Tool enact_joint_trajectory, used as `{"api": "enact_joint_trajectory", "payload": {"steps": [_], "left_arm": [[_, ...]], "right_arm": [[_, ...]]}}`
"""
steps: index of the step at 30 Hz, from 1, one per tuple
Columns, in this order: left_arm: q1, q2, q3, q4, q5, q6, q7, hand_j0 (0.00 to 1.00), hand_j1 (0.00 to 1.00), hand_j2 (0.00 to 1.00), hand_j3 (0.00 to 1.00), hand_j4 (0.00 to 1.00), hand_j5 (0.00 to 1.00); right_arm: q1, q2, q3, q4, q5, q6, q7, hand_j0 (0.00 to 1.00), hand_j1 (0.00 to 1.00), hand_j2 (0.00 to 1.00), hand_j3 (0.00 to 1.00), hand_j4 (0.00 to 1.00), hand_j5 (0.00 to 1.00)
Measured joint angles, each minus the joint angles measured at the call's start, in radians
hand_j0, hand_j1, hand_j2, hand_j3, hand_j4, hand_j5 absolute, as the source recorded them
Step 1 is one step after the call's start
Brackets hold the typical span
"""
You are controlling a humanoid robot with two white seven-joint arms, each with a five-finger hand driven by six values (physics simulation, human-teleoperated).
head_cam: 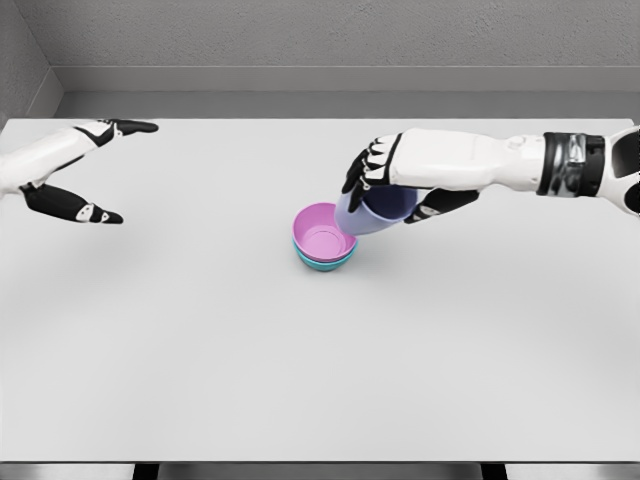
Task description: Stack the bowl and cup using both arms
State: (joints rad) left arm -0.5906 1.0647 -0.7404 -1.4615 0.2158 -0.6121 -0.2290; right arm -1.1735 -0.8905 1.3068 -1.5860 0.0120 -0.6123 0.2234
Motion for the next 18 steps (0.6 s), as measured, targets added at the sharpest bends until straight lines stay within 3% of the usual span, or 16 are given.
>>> {"api": "enact_joint_trajectory", "payload": {"steps": [18], "left_arm": [[0.003, -0.001, 0.001, -0.005, -0.035, 0.000, 0.000, 1.00, 1.00, 1.00, 1.00, 1.00, 1.00]], "right_arm": [[-0.006, 0.067, 0.000, 0.004, 0.000, 0.000, 0.009, 0.64, 0.64, 0.64, 0.64, 0.64, 0.64]]}}
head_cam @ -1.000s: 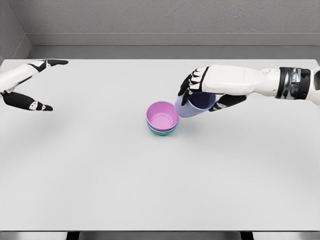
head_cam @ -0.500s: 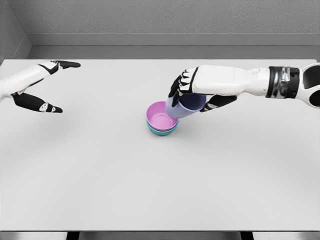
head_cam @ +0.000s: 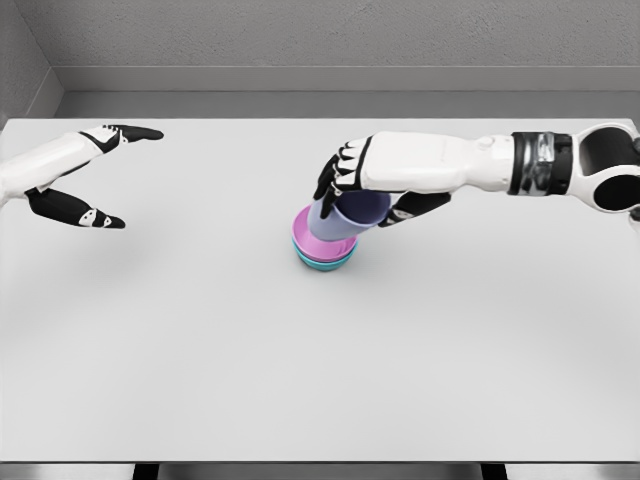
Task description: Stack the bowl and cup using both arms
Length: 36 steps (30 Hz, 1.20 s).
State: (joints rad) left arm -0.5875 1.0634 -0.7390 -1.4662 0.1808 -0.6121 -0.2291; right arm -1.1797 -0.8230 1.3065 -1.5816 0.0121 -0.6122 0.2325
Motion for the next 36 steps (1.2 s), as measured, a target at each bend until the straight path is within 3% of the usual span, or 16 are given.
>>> {"api": "enact_joint_trajectory", "payload": {"steps": [36], "left_arm": [[-0.005, -0.001, 0.001, 0.000, -0.002, 0.000, 0.000, 1.00, 1.00, 1.00, 1.00, 1.00, 1.00]], "right_arm": [[0.009, 0.063, 0.002, 0.074, 0.002, 0.000, 0.021, 0.65, 0.65, 0.65, 0.65, 0.65, 0.65]]}}
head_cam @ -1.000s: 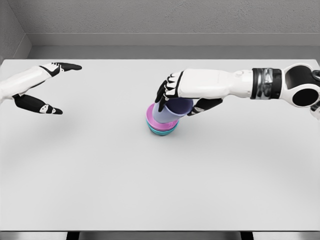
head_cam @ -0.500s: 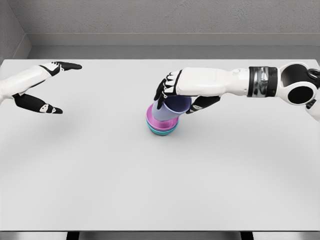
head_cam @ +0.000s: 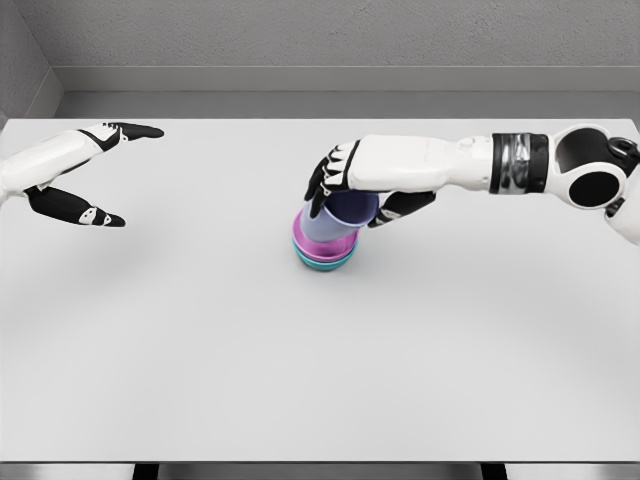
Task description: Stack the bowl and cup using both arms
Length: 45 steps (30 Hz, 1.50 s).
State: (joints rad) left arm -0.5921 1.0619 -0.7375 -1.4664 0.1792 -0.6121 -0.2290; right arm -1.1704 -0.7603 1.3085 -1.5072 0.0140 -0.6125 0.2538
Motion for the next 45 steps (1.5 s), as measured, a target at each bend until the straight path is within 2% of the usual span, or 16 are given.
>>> {"api": "enact_joint_trajectory", "payload": {"steps": [14, 20, 26, 36, 45], "left_arm": [[0.000, 0.000, 0.000, 0.000, 0.001, 0.000, 0.000, 1.00, 1.00, 1.00, 1.00, 1.00, 1.00], [0.000, -0.004, 0.000, 0.000, -0.001, 0.000, -0.001, 1.00, 1.00, 1.00, 1.00, 1.00, 1.00], [0.000, -0.004, 0.000, 0.000, 0.000, 0.000, -0.004, 1.00, 1.00, 1.00, 1.00, 1.00, 1.00], [0.000, -0.005, 0.000, 0.000, 0.000, 0.000, -0.005, 1.00, 1.00, 1.00, 1.00, 1.00, 1.00], [0.000, -0.005, 0.000, 0.000, -0.001, 0.000, -0.005, 1.00, 1.00, 1.00, 1.00, 1.00, 1.00]], "right_arm": [[0.000, 0.002, 0.001, 0.011, 0.000, 0.000, 0.000, 0.65, 0.65, 0.65, 0.65, 0.65, 0.65], [0.002, 0.003, -0.002, 0.015, 0.000, 0.000, -0.001, 0.82, 0.82, 0.82, 0.82, 0.82, 0.82], [0.005, 0.003, -0.007, 0.030, 0.000, 0.000, 0.001, 0.85, 0.85, 0.85, 0.85, 0.85, 0.85], [0.015, 0.023, -0.008, 0.035, 0.002, 0.000, 0.014, 1.00, 1.00, 1.00, 1.00, 1.00, 1.00], [0.017, 0.015, -0.015, 0.032, 0.006, 0.000, 0.016, 1.00, 1.00, 1.00, 1.00, 1.00, 1.00]]}}
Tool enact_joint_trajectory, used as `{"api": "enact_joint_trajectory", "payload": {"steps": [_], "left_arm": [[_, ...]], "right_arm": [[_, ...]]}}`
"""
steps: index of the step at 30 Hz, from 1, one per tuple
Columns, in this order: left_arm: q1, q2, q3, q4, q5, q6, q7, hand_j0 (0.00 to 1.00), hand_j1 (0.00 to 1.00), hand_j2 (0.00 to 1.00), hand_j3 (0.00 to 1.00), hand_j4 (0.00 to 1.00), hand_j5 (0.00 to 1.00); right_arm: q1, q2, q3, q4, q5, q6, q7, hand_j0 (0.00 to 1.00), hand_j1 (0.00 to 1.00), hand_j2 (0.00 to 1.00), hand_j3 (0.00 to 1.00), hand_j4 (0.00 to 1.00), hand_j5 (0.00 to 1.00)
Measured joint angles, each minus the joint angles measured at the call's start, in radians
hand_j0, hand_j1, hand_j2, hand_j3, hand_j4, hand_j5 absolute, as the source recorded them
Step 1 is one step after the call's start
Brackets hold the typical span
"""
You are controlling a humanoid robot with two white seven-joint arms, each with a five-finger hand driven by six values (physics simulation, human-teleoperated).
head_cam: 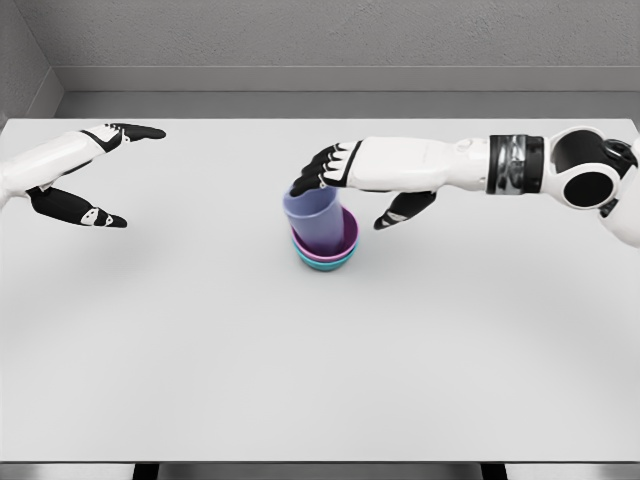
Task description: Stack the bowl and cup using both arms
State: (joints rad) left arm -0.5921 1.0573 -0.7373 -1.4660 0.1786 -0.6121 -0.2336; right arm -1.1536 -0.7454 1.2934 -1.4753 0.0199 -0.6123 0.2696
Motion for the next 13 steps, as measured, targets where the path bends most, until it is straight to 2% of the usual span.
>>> {"api": "enact_joint_trajectory", "payload": {"steps": [4, 10, 13], "left_arm": [[0.000, 0.000, 0.000, 0.001, 0.000, 0.000, 0.000, 1.00, 1.00, 1.00, 1.00, 1.00, 1.00], [0.002, 0.001, 0.000, 0.001, 0.000, 0.000, 0.000, 1.00, 1.00, 1.00, 1.00, 1.00, 1.00], [0.002, 0.001, 0.000, 0.001, 0.000, 0.000, 0.000, 1.00, 1.00, 1.00, 1.00, 1.00, 1.00]], "right_arm": [[0.000, -0.071, -0.004, -0.005, -0.002, 0.000, -0.004, 1.00, 1.00, 1.00, 1.00, 1.00, 1.00], [0.009, -0.249, -0.004, -0.009, -0.003, 0.000, -0.013, 1.00, 1.00, 1.00, 1.00, 1.00, 1.00], [0.028, -0.309, -0.004, -0.008, -0.002, 0.000, -0.014, 1.00, 1.00, 1.00, 1.00, 1.00, 1.00]]}}
